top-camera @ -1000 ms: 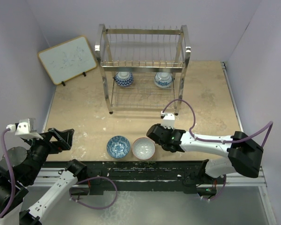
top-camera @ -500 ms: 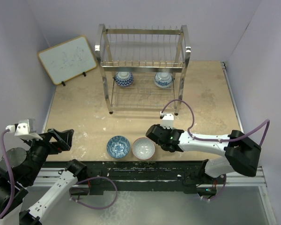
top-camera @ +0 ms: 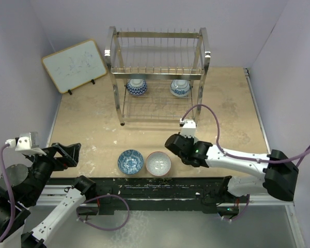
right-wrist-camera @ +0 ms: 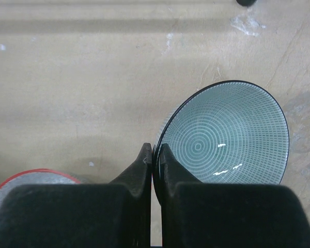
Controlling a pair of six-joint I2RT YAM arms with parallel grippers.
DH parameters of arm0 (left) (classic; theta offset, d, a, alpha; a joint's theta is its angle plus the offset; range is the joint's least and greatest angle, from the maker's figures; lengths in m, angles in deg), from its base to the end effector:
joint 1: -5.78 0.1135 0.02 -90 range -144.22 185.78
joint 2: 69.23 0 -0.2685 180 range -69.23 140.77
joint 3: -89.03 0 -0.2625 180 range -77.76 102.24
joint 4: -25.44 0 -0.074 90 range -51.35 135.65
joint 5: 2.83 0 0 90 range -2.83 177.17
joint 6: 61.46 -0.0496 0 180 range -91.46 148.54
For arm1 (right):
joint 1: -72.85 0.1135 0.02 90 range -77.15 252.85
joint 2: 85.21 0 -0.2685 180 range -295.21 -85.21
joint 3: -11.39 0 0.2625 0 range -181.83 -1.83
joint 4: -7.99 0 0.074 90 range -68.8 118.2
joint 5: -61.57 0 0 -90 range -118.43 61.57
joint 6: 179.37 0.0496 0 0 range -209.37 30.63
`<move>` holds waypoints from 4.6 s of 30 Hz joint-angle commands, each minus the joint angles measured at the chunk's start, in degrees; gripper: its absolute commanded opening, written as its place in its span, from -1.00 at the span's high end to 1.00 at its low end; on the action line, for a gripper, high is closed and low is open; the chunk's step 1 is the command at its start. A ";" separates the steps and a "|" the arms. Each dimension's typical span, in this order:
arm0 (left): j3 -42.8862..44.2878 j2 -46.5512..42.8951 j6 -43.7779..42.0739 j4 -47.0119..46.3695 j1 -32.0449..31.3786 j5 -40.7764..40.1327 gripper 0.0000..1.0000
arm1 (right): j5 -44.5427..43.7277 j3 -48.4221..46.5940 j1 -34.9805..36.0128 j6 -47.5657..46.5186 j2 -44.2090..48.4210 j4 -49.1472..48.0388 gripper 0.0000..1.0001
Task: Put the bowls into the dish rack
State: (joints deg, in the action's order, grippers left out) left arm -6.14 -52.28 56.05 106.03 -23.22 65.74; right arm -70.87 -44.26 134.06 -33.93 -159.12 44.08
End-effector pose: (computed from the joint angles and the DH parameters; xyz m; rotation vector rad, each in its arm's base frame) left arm -0.0094 0.0259 0.4085 -0.2451 1.7757 -0.3754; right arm 0.1542 0.2112 0.1994 0.1637 2.2122 0.1536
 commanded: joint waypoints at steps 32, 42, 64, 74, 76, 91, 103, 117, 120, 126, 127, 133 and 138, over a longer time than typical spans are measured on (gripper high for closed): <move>5.78 1.71 -1.32 -2.10 0.16 -0.13 -0.98 | 48.86 -18.23 -9.88 -2.25 -12.51 -55.27 1.00; 6.46 1.68 -1.64 -1.68 0.16 -0.25 -0.98 | 55.87 -16.80 -14.58 8.00 -19.42 -70.47 1.00; 8.96 3.52 -3.00 -0.44 0.17 -1.58 -0.98 | 55.70 -29.14 -26.26 27.62 -39.80 -91.70 1.00; 9.82 3.53 -3.21 -0.11 0.12 -1.88 -0.98 | 49.21 -33.59 -26.57 31.75 -49.26 -96.74 1.00; 9.62 3.68 -3.33 -0.42 0.15 -1.50 -0.99 | 48.36 -33.94 -26.55 31.75 -50.22 -97.10 1.00; 9.64 3.03 -3.07 0.64 0.17 -1.50 -0.98 | 48.46 -35.44 -27.08 35.93 -57.95 -100.57 1.00; 9.47 3.20 -3.07 0.57 0.17 -1.42 -0.98 | 46.72 -28.02 -28.83 35.27 -55.91 -101.35 0.82; 9.00 3.15 -2.91 0.46 0.16 -1.27 -0.98 | 44.19 -21.95 -30.01 34.39 -52.89 -98.25 0.33; 8.91 3.15 -2.95 0.22 0.15 -1.16 -0.98 | 43.01 -21.50 -30.04 32.99 -51.67 -95.65 0.25; 8.58 3.02 -3.10 0.10 0.15 -1.24 -0.98 | 41.07 -21.58 -30.08 29.52 -49.15 -89.04 0.22; 8.55 3.00 -3.08 0.03 0.16 -1.20 -0.98 | 40.84 -21.63 -30.09 29.21 -48.92 -88.19 0.22; 8.53 2.91 -3.03 0.03 0.17 -1.16 -0.98 | 38.59 -22.14 -30.02 26.13 -46.78 -79.50 0.21; 8.04 2.58 -2.82 0.04 0.14 -0.98 -0.98 | 37.36 -22.89 -30.08 23.96 -45.86 -73.69 0.18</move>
State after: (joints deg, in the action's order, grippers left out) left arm 2.27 -49.81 53.95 107.36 -23.22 64.43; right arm -29.01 -65.99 104.71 -5.43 -207.68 -36.93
